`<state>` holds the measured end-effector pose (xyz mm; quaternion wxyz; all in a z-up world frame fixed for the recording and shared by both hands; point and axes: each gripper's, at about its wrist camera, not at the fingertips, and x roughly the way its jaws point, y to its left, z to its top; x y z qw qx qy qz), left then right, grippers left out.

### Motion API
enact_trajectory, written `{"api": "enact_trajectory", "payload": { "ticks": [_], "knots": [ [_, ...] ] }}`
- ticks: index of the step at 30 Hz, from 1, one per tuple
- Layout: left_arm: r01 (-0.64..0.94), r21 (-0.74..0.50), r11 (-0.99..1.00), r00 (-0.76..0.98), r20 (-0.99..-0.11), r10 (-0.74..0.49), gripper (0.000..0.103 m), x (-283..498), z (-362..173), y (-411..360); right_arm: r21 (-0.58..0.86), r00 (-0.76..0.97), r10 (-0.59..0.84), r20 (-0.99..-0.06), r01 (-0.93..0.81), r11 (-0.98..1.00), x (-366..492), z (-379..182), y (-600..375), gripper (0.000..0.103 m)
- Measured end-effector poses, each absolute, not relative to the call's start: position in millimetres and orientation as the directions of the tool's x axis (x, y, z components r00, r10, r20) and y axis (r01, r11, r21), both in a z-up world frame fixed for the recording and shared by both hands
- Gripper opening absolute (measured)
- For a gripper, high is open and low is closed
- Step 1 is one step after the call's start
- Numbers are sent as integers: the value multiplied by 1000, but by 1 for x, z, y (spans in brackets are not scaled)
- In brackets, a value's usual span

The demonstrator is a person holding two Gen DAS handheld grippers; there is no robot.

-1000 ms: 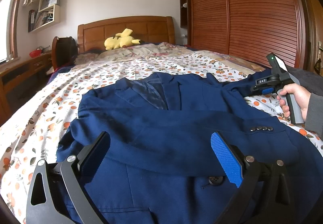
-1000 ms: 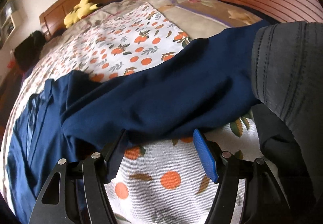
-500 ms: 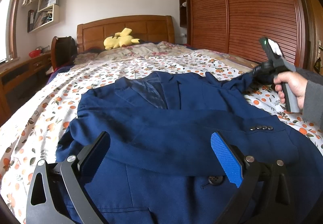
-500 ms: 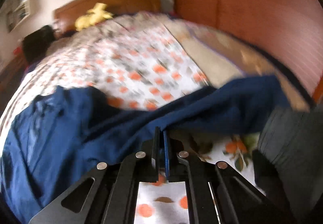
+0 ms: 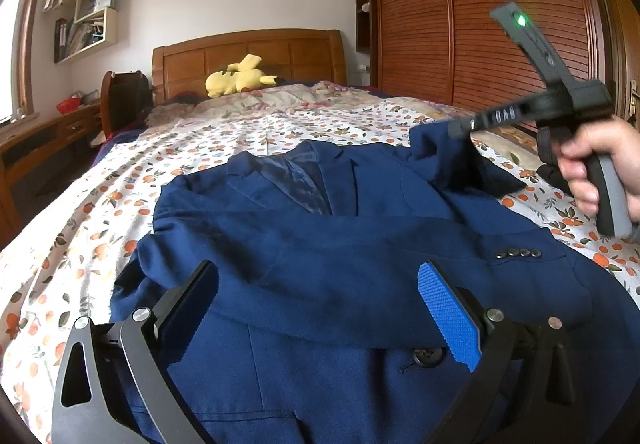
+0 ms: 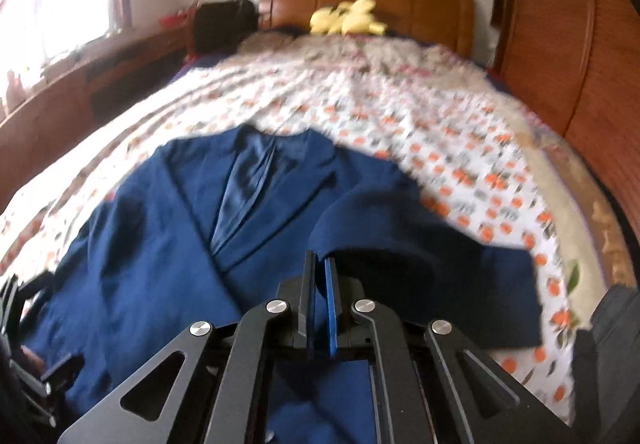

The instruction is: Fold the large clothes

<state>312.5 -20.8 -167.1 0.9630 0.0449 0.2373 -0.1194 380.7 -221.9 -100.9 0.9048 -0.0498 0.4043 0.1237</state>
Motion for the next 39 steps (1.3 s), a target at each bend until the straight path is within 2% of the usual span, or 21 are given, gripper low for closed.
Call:
{"api": "enact_trajectory", "payload": {
  "ticks": [2,4,8,12,15,20,22,28,39],
  "knots": [
    [252,29,967,859,-466,-210,100,313,-168,-20,5,633,176,-754,-262,965,374,-107,-220,9],
    [254,26,967,861,-462,-213,100,312,-168,-19,10,626,177,-760,-261,965,363,-108,-220,20],
    [257,18,966,864,-453,-221,100,309,-164,-16,-3,634,163,-756,-253,967,351,-99,-222,27],
    [260,-1,966,873,-427,-235,100,299,-152,-9,-23,664,130,-736,-217,976,347,-81,-231,30],
    [262,10,965,881,-411,-235,100,290,-143,-5,-42,685,99,-722,-186,982,351,-73,-238,40],
    [268,1,963,884,-398,-246,100,280,-134,4,-53,689,30,-724,-99,994,365,-82,-256,44],
    [268,0,963,885,-394,-247,100,277,-131,9,-57,683,-4,-730,-55,997,370,-90,-266,54],
    [263,-3,965,886,-395,-242,100,273,-128,20,-53,635,-84,-768,68,996,386,-124,-302,54],
    [260,-12,966,880,-408,-242,100,273,-128,28,34,519,-75,-851,198,980,393,-173,-347,54]
  ]
}}
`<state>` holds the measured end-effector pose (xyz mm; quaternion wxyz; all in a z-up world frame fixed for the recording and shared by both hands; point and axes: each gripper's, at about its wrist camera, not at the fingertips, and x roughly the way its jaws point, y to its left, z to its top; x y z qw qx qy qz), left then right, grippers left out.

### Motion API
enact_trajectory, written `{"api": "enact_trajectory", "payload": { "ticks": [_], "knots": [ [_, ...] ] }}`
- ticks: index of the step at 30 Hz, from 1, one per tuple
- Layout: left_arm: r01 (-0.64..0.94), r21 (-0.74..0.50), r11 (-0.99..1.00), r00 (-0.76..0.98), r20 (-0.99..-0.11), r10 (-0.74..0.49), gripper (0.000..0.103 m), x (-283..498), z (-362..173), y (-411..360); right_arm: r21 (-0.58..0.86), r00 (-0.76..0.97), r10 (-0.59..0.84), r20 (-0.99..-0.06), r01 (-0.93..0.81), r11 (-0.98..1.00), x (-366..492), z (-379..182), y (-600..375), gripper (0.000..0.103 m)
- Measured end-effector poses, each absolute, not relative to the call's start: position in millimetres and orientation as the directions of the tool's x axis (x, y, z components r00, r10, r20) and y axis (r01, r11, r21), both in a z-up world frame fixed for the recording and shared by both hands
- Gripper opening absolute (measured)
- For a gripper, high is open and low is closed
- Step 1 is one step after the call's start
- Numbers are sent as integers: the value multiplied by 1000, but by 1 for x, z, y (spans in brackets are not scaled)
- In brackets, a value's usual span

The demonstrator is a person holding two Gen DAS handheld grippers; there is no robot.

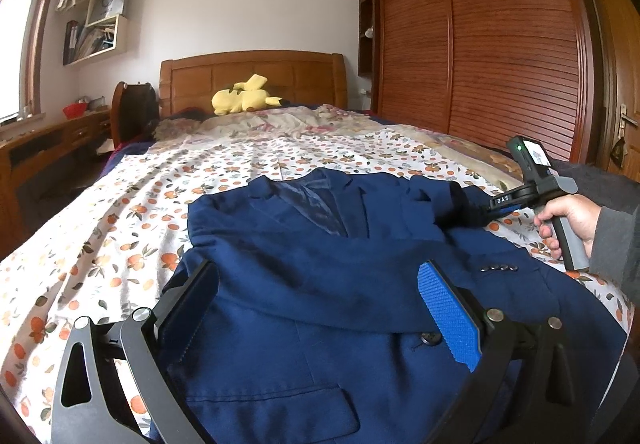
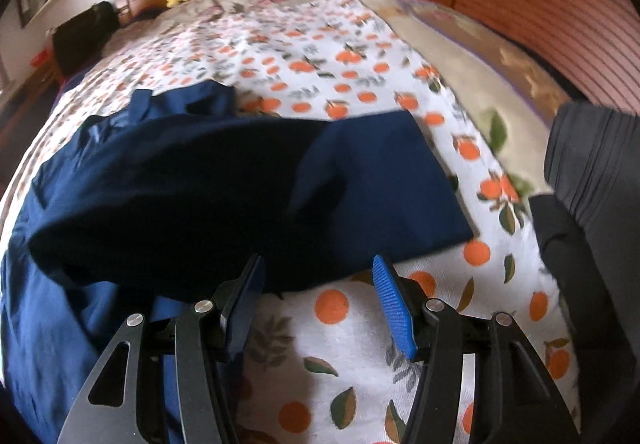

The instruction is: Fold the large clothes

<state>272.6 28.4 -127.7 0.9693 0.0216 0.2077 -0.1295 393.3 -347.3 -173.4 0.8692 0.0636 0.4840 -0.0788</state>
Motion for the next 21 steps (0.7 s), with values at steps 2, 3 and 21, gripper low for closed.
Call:
{"api": "enact_trajectory", "payload": {
  "ticks": [2,3,21],
  "knots": [
    [261,-10,965,879,-410,-243,100,273,-128,28,47,509,-72,-858,218,975,393,-178,-353,54],
    [262,-9,965,879,-410,-243,100,273,-128,27,54,506,-68,-860,223,973,394,-179,-354,54],
    [268,1,963,869,-432,-241,100,278,-134,25,104,492,-64,-868,305,947,422,-191,-374,21]
  ]
}}
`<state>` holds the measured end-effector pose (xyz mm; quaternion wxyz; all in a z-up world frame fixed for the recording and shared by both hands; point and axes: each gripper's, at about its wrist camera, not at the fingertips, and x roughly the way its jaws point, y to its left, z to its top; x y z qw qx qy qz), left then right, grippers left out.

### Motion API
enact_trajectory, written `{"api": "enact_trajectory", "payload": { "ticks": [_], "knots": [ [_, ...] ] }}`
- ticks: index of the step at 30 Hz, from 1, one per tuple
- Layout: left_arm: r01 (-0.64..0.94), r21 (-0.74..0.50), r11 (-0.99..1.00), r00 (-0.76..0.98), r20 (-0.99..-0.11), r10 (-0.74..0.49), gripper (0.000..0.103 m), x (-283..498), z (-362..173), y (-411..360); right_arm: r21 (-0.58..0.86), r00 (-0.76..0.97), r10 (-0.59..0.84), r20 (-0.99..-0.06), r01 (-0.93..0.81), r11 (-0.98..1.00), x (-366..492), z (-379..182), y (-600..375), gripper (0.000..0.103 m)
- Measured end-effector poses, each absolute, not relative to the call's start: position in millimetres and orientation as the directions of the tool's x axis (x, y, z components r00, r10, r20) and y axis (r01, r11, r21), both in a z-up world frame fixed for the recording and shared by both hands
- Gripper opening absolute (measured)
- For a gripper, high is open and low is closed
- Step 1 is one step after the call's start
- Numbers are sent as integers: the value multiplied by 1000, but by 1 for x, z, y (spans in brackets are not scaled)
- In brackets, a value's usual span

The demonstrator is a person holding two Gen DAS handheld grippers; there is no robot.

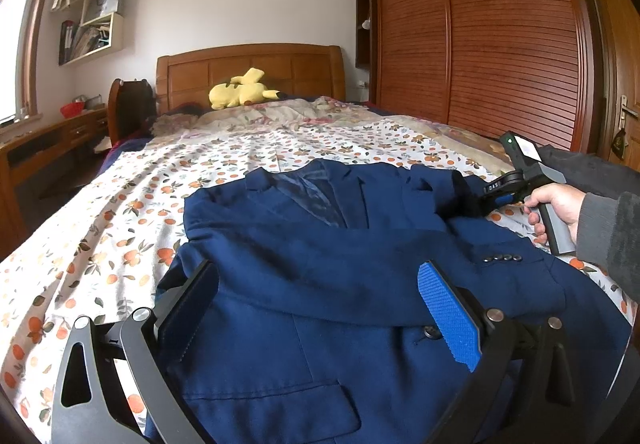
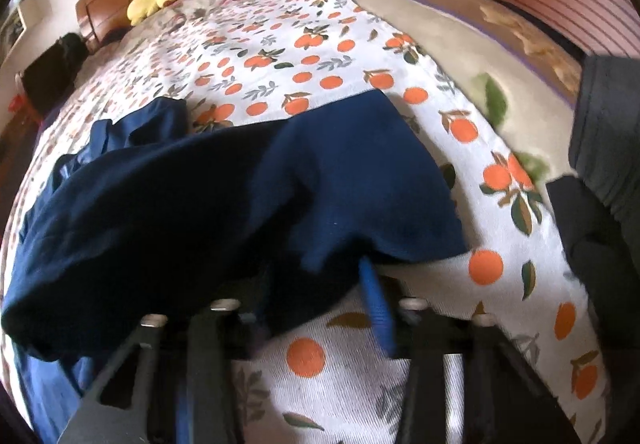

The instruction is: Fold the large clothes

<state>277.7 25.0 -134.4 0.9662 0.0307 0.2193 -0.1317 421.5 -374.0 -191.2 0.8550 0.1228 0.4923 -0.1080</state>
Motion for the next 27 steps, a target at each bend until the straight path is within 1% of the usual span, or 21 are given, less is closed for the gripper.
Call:
{"api": "enact_trajectory", "payload": {
  "ticks": [1,7,13,20,27],
  "knots": [
    [267,2,964,869,-433,-240,100,278,-134,25,107,500,-55,-865,290,951,423,-189,-372,5],
    [270,13,963,871,-429,-238,100,277,-134,25,102,590,-35,-807,197,975,418,-155,-346,3],
    [282,17,959,868,-430,-247,100,269,-133,28,59,654,-12,-756,87,995,406,-110,-305,3],
    [292,41,956,871,-423,-248,100,255,-131,32,48,704,75,-707,-58,997,381,-69,-247,3],
    [281,45,959,863,-449,-232,100,251,-136,48,68,703,179,-689,-183,981,354,-52,-196,3]
  ]
}}
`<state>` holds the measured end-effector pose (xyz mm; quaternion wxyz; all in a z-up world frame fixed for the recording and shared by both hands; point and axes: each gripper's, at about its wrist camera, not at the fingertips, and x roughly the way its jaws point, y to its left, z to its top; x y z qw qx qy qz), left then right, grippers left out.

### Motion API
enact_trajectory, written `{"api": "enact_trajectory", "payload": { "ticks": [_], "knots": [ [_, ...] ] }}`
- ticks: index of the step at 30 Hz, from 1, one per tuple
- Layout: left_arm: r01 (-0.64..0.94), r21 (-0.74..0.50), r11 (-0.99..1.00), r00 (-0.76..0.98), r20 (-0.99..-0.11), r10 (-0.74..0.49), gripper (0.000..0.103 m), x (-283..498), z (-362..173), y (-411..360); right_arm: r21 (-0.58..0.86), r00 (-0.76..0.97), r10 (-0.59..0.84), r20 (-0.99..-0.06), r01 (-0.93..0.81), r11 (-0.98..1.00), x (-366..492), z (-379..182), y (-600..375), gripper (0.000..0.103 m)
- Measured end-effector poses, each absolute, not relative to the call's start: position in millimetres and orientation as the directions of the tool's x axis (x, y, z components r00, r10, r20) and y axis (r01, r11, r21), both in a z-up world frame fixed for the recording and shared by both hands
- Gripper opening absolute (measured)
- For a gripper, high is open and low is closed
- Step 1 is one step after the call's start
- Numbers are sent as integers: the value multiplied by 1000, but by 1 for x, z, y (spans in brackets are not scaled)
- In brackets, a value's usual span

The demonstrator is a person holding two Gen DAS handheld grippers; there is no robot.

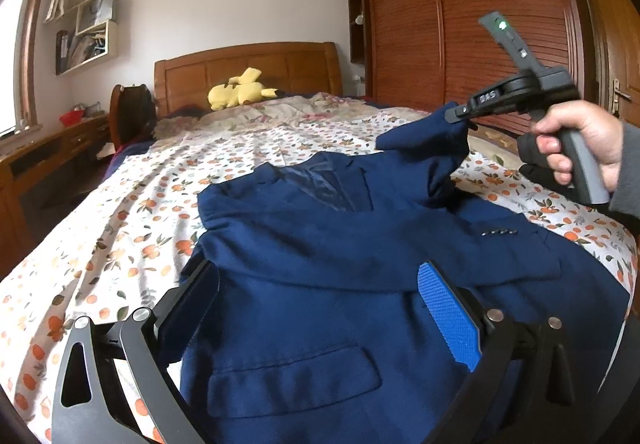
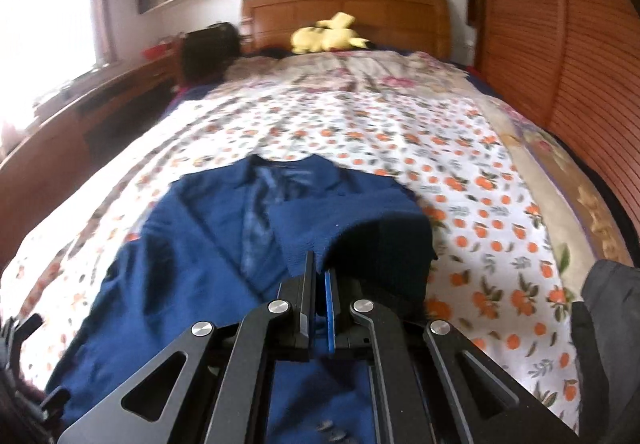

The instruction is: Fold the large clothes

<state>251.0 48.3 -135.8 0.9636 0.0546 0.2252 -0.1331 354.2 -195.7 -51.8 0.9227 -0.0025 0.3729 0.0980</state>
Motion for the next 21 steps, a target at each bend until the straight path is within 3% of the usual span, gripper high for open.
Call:
{"api": "enact_trajectory", "payload": {
  "ticks": [12,21],
  "knots": [
    [217,22,976,860,-477,-181,100,253,-143,76,118,522,347,-779,-422,899,280,-112,-107,3],
    [212,47,976,862,-479,-164,100,256,-144,69,131,518,393,-759,-470,873,236,-119,-102,3]
  ]
}}
